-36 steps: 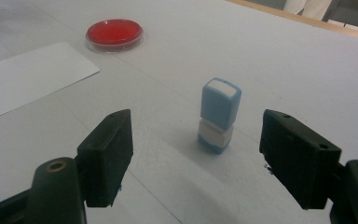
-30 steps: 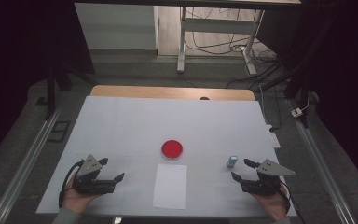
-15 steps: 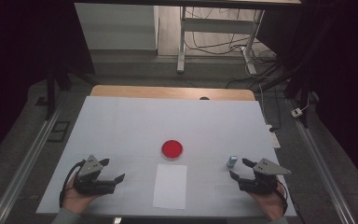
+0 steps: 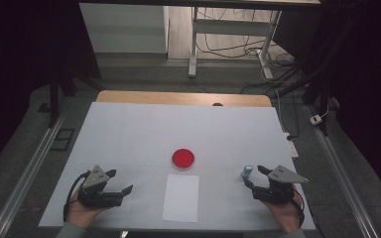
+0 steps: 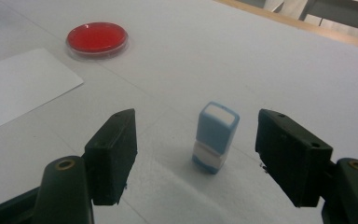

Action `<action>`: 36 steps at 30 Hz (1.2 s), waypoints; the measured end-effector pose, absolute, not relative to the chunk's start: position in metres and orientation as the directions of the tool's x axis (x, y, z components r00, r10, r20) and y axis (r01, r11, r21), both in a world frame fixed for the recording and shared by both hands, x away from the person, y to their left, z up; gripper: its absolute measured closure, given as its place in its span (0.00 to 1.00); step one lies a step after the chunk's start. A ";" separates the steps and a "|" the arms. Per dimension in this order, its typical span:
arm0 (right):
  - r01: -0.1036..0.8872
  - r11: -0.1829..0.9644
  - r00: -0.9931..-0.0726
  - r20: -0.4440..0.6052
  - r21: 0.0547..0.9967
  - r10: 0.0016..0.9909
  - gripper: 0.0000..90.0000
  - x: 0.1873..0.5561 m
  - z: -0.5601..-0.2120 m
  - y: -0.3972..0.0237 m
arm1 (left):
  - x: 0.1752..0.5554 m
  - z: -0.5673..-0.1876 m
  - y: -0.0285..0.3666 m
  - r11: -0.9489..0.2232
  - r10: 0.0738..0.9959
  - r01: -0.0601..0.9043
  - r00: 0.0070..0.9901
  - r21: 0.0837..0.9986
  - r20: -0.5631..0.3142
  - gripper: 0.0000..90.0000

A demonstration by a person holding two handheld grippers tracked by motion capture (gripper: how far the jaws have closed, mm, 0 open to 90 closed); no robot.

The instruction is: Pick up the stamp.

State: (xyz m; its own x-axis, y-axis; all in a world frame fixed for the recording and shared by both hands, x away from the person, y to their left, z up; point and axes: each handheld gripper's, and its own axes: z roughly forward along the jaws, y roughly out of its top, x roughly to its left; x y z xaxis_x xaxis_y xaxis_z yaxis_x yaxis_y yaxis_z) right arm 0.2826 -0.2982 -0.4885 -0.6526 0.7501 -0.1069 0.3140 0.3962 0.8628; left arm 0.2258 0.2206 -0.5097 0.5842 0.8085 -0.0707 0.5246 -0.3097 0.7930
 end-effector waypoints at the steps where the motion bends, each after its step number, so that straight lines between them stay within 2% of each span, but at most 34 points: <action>1: 0.313 0.404 -0.647 -0.118 0.860 0.753 0.32 0.283 -0.487 -0.296 | 0.226 -0.510 0.220 -0.312 0.808 0.525 0.586 0.792 -0.070 0.20; 11: 0.323 0.412 -0.608 -0.147 0.852 0.780 0.32 0.291 -0.485 -0.284 | 0.230 -0.512 0.216 -0.325 0.804 0.530 0.591 0.784 -0.066 0.20; 21: 0.389 0.419 -0.562 -0.149 0.820 0.814 0.34 0.304 -0.497 -0.278 | 0.229 -0.514 0.217 -0.331 0.806 0.534 0.589 0.778 -0.062 0.20; 28: 0.414 0.392 -0.536 -0.128 0.822 0.834 0.53 0.307 -0.503 -0.280 | 0.229 -0.514 0.215 -0.333 0.806 0.535 0.589 0.776 -0.060 0.20; 36: 0.424 0.374 -0.526 -0.112 0.825 0.843 0.60 0.308 -0.504 -0.282 | 0.229 -0.514 0.215 -0.337 0.806 0.534 0.589 0.775 -0.056 0.20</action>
